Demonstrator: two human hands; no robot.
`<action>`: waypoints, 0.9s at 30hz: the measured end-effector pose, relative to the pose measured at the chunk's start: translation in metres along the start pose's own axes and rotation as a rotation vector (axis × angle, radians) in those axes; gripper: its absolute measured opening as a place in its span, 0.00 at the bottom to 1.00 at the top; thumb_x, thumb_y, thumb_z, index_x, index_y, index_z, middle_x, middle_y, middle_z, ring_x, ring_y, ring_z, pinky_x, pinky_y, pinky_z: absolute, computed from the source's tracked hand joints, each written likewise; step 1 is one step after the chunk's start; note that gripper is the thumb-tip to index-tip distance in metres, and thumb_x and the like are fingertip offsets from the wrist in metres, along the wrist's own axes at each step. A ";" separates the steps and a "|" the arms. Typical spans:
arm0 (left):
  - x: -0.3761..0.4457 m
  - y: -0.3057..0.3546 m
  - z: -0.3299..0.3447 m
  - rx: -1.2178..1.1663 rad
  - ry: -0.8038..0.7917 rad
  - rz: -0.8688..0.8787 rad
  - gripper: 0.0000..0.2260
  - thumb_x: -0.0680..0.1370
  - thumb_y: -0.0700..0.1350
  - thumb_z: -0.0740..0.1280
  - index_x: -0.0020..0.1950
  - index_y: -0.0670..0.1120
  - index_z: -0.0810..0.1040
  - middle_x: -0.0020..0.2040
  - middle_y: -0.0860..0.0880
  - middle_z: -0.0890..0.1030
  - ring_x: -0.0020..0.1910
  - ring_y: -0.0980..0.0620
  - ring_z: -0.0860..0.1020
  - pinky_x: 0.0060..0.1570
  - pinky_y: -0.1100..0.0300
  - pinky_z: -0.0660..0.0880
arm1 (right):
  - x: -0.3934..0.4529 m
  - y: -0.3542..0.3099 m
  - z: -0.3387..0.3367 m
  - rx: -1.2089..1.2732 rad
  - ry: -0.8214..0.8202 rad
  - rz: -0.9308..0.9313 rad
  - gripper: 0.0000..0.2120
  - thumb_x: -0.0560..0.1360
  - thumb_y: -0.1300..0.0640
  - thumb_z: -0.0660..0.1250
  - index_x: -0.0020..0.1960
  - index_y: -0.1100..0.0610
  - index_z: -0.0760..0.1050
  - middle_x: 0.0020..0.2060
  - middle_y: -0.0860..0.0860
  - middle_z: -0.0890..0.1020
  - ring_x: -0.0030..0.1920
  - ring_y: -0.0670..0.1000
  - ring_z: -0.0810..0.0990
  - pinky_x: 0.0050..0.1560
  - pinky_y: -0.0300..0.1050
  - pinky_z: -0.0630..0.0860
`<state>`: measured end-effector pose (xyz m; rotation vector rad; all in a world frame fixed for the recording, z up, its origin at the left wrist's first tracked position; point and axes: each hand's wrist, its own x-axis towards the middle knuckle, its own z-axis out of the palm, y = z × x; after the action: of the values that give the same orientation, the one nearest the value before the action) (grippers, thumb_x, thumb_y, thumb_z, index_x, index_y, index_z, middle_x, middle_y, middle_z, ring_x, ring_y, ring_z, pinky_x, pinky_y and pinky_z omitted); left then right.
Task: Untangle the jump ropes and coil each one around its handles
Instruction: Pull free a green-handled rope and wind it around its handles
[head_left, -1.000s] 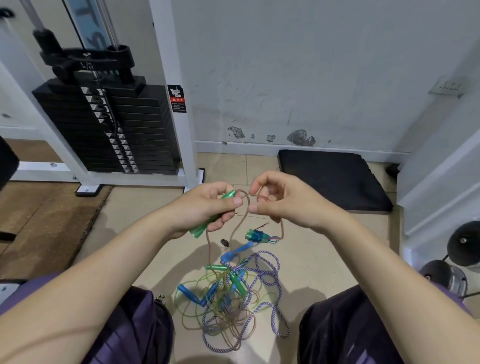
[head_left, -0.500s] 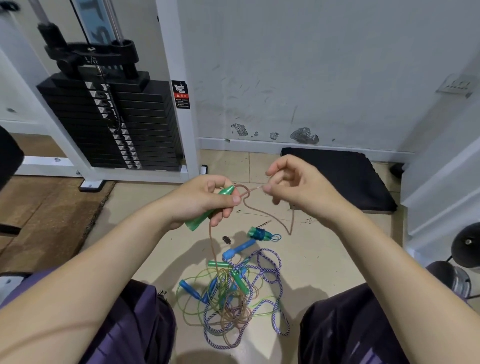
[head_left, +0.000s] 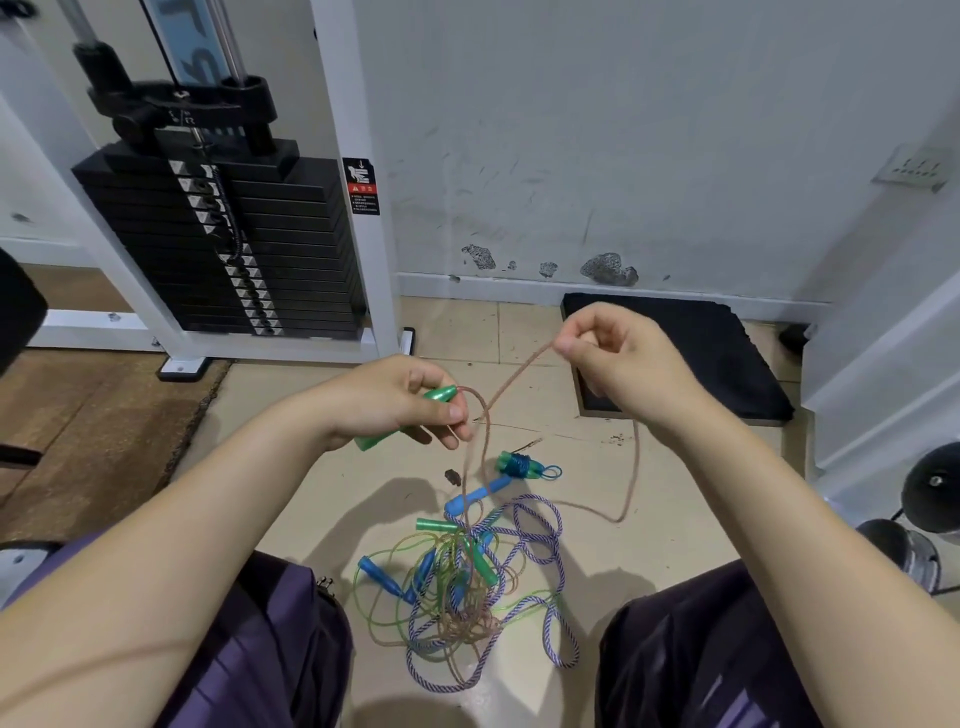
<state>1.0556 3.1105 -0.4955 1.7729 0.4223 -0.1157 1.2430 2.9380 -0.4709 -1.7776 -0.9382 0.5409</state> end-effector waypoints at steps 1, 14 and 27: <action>-0.001 0.001 0.001 -0.026 -0.014 -0.006 0.03 0.80 0.38 0.67 0.49 0.39 0.79 0.48 0.40 0.85 0.48 0.44 0.83 0.53 0.47 0.77 | 0.001 0.001 -0.003 0.021 -0.003 0.008 0.04 0.76 0.61 0.69 0.43 0.56 0.77 0.30 0.50 0.74 0.29 0.48 0.70 0.37 0.45 0.68; 0.014 0.008 0.037 -0.072 0.131 -0.023 0.08 0.77 0.48 0.72 0.50 0.45 0.85 0.35 0.58 0.81 0.35 0.61 0.74 0.31 0.65 0.68 | -0.005 -0.007 0.004 0.463 -0.209 0.029 0.04 0.81 0.65 0.58 0.48 0.61 0.69 0.44 0.62 0.83 0.43 0.59 0.84 0.42 0.46 0.80; 0.008 0.015 0.033 -0.185 0.142 0.069 0.06 0.76 0.45 0.70 0.43 0.44 0.83 0.25 0.47 0.74 0.21 0.53 0.69 0.23 0.63 0.64 | -0.013 0.001 0.004 -0.037 -0.375 0.016 0.21 0.70 0.57 0.77 0.58 0.45 0.74 0.41 0.50 0.77 0.36 0.49 0.73 0.40 0.45 0.73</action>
<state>1.0727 3.0780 -0.4921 1.6161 0.4582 0.0959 1.2325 2.9301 -0.4741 -1.7490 -1.1953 0.8932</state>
